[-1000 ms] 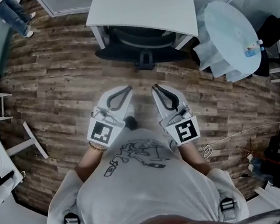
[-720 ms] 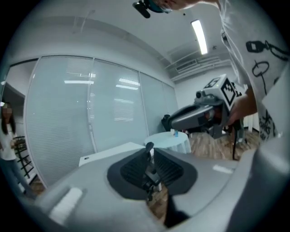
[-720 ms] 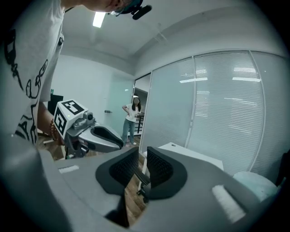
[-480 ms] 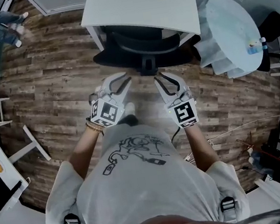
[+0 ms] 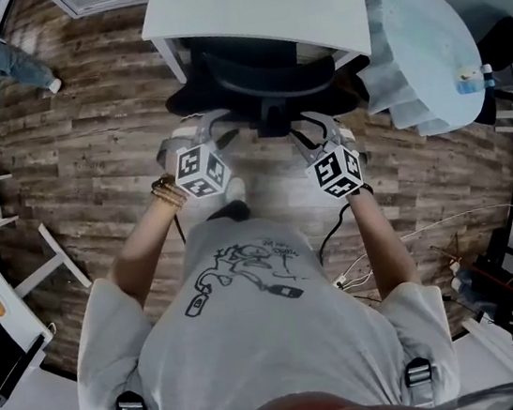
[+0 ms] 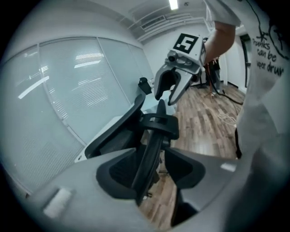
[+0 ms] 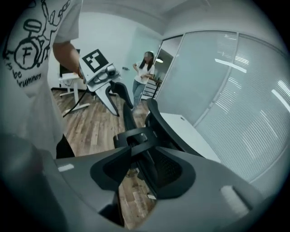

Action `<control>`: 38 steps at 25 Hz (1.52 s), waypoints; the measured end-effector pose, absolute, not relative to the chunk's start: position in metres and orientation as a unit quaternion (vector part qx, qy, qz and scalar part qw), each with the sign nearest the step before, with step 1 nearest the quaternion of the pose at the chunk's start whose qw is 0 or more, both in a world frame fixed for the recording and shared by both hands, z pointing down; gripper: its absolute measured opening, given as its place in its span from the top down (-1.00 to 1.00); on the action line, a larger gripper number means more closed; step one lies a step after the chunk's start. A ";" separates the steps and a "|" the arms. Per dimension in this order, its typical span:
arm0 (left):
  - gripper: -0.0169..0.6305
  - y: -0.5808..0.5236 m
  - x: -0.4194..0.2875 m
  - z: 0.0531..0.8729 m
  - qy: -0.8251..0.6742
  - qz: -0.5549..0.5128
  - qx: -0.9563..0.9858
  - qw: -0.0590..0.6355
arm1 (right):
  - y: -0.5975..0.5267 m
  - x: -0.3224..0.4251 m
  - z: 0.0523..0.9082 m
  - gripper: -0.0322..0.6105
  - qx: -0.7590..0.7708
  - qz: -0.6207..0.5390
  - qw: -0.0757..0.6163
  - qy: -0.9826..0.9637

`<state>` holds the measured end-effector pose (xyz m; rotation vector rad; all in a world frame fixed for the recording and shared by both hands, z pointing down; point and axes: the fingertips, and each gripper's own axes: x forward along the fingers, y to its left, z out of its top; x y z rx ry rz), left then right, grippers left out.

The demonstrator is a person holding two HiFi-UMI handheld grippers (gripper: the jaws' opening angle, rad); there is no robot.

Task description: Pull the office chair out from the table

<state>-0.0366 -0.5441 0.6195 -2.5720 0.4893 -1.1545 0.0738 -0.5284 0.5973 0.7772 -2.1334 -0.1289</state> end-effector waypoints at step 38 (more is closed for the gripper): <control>0.62 -0.560 -0.045 0.696 0.108 -0.564 -0.788 0.222 | -0.545 0.113 0.709 0.57 0.190 -0.148 0.622 -0.745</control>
